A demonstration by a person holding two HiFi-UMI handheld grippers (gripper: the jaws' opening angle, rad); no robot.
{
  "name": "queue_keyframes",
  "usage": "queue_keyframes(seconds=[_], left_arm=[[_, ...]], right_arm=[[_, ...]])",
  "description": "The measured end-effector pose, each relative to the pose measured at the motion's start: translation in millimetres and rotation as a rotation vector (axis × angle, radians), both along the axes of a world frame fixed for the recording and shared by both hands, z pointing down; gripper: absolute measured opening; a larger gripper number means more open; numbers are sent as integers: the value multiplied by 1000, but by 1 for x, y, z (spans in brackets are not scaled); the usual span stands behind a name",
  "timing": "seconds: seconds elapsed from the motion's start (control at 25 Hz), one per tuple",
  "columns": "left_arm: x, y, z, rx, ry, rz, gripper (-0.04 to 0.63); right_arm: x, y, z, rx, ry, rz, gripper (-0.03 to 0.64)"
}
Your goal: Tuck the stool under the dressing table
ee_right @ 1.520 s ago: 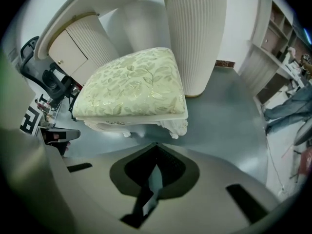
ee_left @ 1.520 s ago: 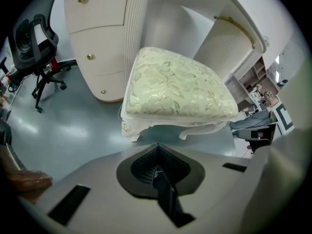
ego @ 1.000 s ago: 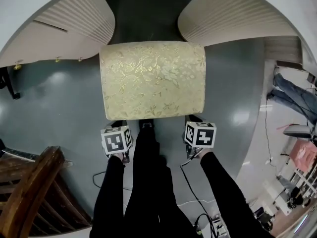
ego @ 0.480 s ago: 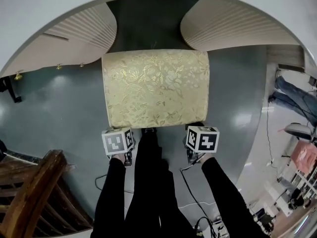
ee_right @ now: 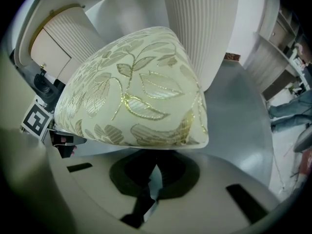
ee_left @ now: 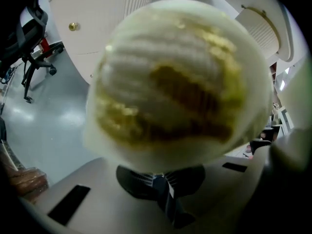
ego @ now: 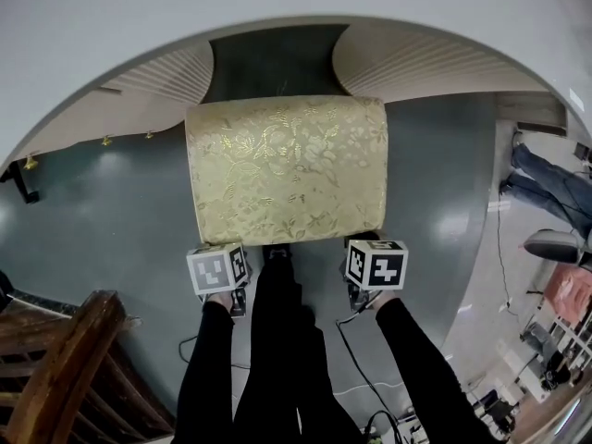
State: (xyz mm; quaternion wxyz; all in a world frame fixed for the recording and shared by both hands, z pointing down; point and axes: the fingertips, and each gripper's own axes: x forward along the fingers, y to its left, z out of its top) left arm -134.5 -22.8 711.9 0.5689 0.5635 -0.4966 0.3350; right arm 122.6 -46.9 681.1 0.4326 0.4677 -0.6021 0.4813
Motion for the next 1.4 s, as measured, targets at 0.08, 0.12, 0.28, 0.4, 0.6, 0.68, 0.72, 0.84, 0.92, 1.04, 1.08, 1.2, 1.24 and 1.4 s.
queue_keyframes(seconds=[0.08,0.12,0.28,0.4,0.6,0.68,0.72,0.84,0.92,1.04,1.08,1.2,1.24,1.4], left_arm=[[5,-2,-2,-1,13,-2,8],[8,-3,-3,1,21,-2,8],[14,-9,-4,22,34,-30,8],[18,-14,-4,34,46,-5,8],[27,-35,-8,52,42,34,8],[29,-46,-9,60,38,48,8],[29,-51,-9,63,39,50,8],[24,-66,-9,75,38,48,8],[19,-77,-8,84,34,44,8],[14,-93,-8,97,24,49,8],[13,-98,-8,102,21,53,8],[12,-113,-11,114,21,62,8],[12,-118,-12,116,21,66,8],[15,-130,-11,113,29,89,8]], right_arm=[[-1,3,1,-3,-10,-1,5],[-1,4,2,-4,-9,0,5],[-2,3,1,6,0,12,5],[0,-7,-1,43,22,41,5],[7,-39,-1,76,20,32,5],[8,-53,-1,84,20,34,5],[7,-59,-1,88,20,40,5],[3,-73,-4,101,23,48,5],[-1,-83,-7,115,31,41,5],[-6,-92,-6,129,29,33,5],[-7,-96,-6,134,30,33,5],[-8,-111,-10,144,32,31,5],[-7,-116,-11,146,35,26,5],[-5,-131,-10,150,52,16,5]])
